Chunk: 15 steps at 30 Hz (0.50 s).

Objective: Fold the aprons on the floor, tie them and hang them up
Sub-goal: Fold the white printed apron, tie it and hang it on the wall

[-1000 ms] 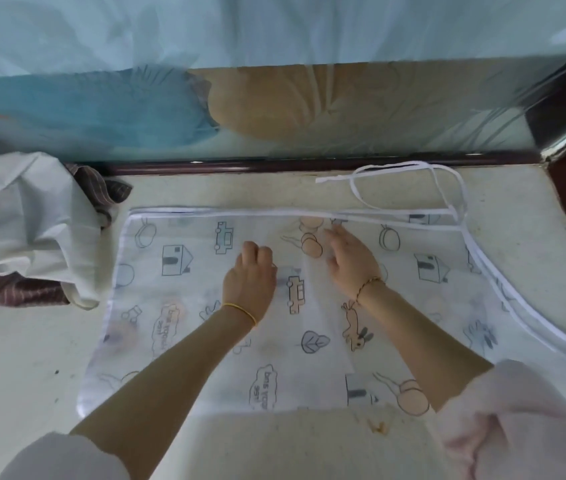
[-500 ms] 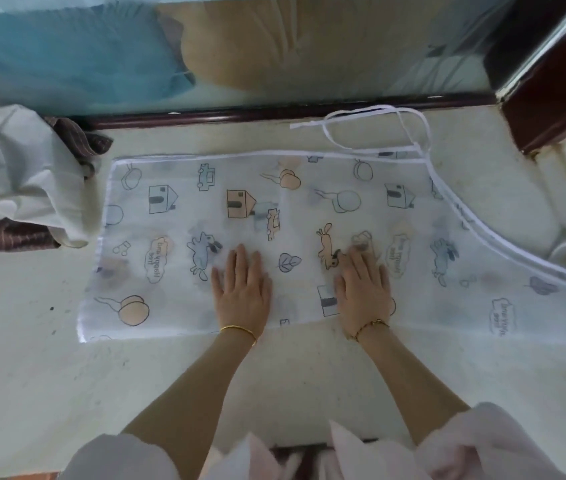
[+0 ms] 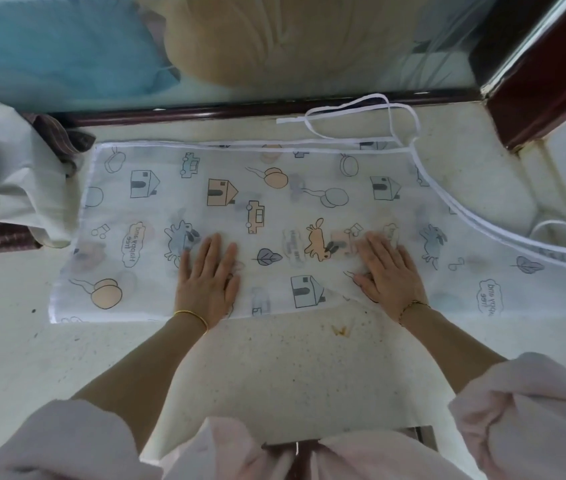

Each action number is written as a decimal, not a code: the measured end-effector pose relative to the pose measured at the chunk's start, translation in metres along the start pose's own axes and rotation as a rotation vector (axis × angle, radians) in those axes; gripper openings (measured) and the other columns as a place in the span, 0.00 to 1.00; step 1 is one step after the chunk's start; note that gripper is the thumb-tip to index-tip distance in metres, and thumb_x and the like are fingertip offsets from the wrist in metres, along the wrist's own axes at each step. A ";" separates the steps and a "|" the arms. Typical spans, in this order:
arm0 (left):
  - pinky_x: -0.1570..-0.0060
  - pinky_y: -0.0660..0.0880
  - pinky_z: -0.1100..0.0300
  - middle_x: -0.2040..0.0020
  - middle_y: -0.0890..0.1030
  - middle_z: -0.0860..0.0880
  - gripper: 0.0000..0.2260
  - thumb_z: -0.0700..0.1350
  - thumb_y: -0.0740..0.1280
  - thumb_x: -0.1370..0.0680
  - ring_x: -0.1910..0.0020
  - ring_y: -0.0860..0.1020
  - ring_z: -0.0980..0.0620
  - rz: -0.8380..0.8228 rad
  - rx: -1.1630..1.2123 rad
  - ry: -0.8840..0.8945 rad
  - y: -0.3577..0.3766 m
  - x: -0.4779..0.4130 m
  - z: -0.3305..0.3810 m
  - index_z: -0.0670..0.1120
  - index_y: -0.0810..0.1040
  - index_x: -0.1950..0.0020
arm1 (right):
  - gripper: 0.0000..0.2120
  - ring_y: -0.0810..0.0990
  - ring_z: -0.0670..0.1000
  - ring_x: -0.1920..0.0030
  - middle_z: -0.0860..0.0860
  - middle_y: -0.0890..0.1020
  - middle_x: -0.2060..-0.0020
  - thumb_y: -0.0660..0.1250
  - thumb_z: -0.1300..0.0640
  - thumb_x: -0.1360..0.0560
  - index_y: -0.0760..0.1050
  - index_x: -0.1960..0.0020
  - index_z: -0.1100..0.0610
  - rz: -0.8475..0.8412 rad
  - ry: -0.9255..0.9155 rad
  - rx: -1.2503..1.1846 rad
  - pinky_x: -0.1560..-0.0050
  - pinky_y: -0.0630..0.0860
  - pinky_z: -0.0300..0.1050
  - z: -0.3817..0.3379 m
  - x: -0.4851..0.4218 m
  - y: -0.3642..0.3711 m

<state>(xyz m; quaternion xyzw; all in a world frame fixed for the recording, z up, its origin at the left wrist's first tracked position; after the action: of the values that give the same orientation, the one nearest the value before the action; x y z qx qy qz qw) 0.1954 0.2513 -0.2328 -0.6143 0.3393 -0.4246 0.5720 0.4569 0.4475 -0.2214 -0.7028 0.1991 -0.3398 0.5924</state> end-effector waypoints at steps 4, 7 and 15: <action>0.42 0.69 0.44 0.41 0.75 0.41 0.21 0.56 0.55 0.23 0.44 0.75 0.39 0.175 0.097 0.148 -0.028 -0.005 0.024 0.42 0.73 0.43 | 0.15 0.77 0.60 0.45 0.58 0.78 0.46 0.74 0.60 0.36 0.76 0.52 0.61 0.325 0.038 -0.110 0.46 0.74 0.53 -0.035 0.012 -0.035; 0.57 0.77 0.54 0.53 0.77 0.46 0.21 0.63 0.61 0.28 0.57 0.76 0.46 0.121 0.104 0.580 -0.032 0.002 0.063 0.45 0.72 0.54 | 0.10 0.75 0.56 0.55 0.53 0.76 0.57 0.70 0.57 0.41 0.74 0.61 0.58 0.278 0.038 -0.088 0.56 0.71 0.48 -0.055 0.034 -0.028; 0.64 0.71 0.57 0.53 0.76 0.48 0.08 0.47 0.59 0.20 0.54 0.76 0.48 -0.221 -0.200 0.824 -0.046 -0.021 0.085 0.45 0.72 0.45 | 0.19 0.77 0.60 0.60 0.58 0.77 0.61 0.73 0.73 0.46 0.75 0.57 0.61 0.159 0.048 0.069 0.67 0.77 0.48 -0.041 0.027 -0.023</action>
<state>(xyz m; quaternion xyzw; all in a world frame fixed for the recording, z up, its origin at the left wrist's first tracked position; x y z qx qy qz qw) 0.2605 0.3111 -0.1889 -0.4786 0.5109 -0.6579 0.2777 0.4438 0.4058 -0.1895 -0.6555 0.2566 -0.3152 0.6365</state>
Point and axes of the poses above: each hand's wrist, its own x-axis away from the middle knuckle, its own y-axis out of the palm, z = x × y, the point moved 6 cm from there along -x, towards the middle knuckle
